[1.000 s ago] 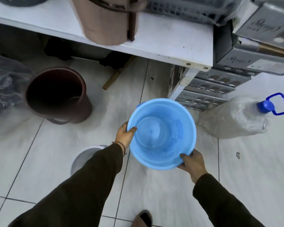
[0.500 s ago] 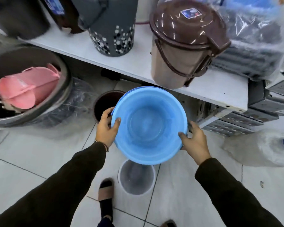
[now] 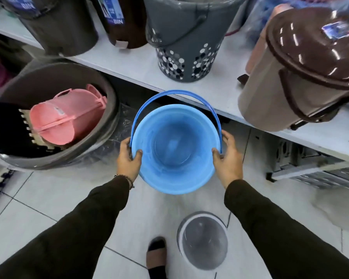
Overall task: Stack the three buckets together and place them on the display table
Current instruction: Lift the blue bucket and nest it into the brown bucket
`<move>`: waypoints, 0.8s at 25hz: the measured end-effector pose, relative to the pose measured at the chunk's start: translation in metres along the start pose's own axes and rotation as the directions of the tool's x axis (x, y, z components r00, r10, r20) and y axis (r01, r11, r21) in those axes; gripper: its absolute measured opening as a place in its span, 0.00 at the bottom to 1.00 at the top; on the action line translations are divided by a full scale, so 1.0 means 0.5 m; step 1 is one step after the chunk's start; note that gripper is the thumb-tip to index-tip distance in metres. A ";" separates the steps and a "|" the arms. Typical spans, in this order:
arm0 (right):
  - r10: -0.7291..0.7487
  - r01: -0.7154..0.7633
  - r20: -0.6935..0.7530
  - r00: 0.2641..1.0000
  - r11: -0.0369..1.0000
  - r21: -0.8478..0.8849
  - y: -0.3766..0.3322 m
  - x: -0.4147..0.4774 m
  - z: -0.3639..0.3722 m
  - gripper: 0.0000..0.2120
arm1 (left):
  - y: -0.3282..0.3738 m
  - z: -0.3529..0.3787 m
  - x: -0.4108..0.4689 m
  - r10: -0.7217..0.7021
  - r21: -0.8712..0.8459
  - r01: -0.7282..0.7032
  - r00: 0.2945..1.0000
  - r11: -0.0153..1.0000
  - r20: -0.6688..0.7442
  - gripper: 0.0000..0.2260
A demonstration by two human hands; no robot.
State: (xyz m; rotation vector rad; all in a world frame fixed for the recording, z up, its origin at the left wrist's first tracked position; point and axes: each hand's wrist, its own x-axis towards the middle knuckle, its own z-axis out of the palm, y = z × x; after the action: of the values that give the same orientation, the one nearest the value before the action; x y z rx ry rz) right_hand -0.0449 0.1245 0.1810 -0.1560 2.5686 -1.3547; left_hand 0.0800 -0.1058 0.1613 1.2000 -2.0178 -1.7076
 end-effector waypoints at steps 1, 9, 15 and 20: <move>0.005 -0.005 0.007 1.000 1.000 -0.018 0.011 0.015 0.022 0.29 | -0.016 0.001 0.021 -0.031 0.002 0.031 0.999 1.000 0.021 0.21; 0.191 -0.178 0.139 0.972 0.979 -0.098 0.131 0.111 0.175 0.35 | -0.150 0.052 0.182 -0.271 0.202 0.246 0.957 0.948 0.106 0.27; 0.386 -0.361 0.166 0.907 0.918 -0.161 0.210 0.129 0.230 0.38 | -0.210 0.086 0.246 -0.397 0.541 0.259 0.905 0.800 0.153 0.28; 0.446 -0.389 0.260 0.857 0.889 -0.241 0.240 0.099 0.222 0.38 | -0.225 0.091 0.228 -0.397 0.632 0.217 0.904 0.744 0.156 0.26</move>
State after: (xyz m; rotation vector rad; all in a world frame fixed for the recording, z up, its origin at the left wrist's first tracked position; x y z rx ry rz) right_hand -0.0628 0.0936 0.0141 0.1482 2.2769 -0.8592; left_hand 0.0263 -0.1520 0.0105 1.6423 -2.8211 -1.4584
